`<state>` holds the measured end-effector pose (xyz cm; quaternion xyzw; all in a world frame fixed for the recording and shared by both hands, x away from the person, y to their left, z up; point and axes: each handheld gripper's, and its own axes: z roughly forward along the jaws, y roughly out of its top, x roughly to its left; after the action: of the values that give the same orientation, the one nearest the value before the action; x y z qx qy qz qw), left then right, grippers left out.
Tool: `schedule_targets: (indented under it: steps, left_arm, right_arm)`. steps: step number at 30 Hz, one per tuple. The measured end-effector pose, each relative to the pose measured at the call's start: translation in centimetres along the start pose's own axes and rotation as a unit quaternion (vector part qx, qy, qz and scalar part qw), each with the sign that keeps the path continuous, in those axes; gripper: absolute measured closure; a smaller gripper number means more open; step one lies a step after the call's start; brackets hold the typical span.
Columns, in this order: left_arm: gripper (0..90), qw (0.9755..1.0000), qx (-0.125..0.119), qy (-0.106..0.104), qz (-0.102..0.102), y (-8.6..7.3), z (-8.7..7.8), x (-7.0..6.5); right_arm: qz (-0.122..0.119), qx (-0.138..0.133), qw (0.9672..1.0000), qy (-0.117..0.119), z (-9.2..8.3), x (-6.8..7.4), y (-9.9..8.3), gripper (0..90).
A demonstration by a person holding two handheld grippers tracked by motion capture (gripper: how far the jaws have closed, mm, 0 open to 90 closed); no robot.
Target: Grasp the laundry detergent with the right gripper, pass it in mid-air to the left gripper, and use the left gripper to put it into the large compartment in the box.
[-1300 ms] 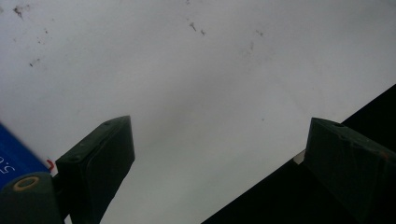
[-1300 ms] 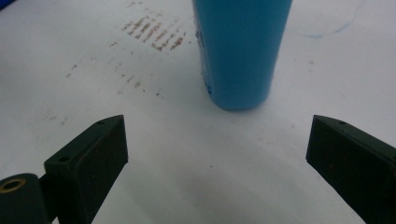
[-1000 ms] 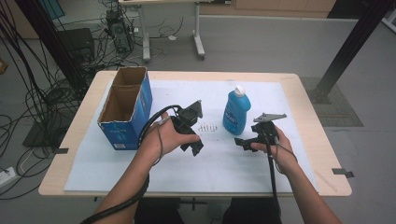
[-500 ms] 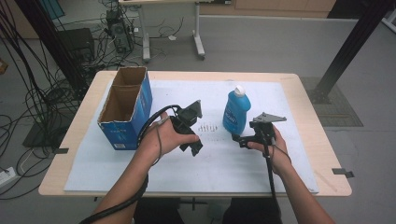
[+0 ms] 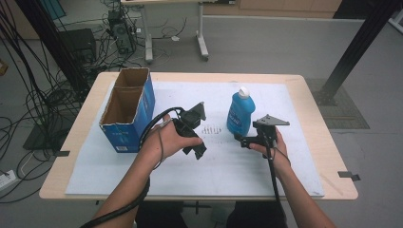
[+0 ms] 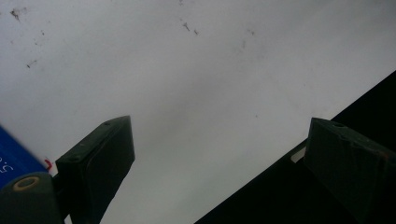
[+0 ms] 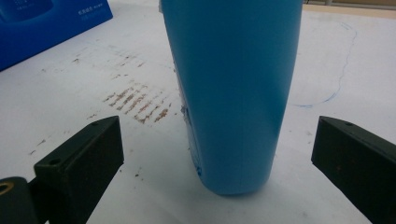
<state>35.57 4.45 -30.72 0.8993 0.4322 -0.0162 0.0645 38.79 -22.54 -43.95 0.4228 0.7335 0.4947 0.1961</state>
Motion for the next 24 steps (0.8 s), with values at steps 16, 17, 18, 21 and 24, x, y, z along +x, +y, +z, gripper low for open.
schedule_targets:
  steps: [16, 17, 18, 21, 24]
  left_arm:
    - [8.8, 1.0, -0.001, 0.0, -0.003, -0.3, -0.2, 0.1]
    - [8.9, 1.0, -0.001, 0.0, -0.002, -0.3, -0.2, 0.1]
    - [8.8, 1.0, -0.001, 0.0, -0.002, -0.3, -0.2, 0.1]
    - [8.8, 1.0, -0.001, 0.0, -0.002, -0.4, -0.2, 0.1]
    - [8.9, 1.0, 0.0, 0.001, -0.002, -0.4, -0.3, 0.2]
  right_arm:
    - [0.002, -0.067, 0.9977, -0.006, 1.3, -0.1, 0.0, 1.6]
    - [0.002, -0.07, 0.9975, -0.007, 1.4, -0.1, 0.0, 1.6]
    - [0.002, -0.073, 0.9973, -0.008, 1.5, -0.1, 0.0, 1.6]
    - [0.0, -0.08, 0.9968, -0.01, 1.7, -0.1, 0.1, 1.6]
    - [-0.008, -0.091, 0.9957, -0.012, 1.8, -0.1, 0.3, 1.8]
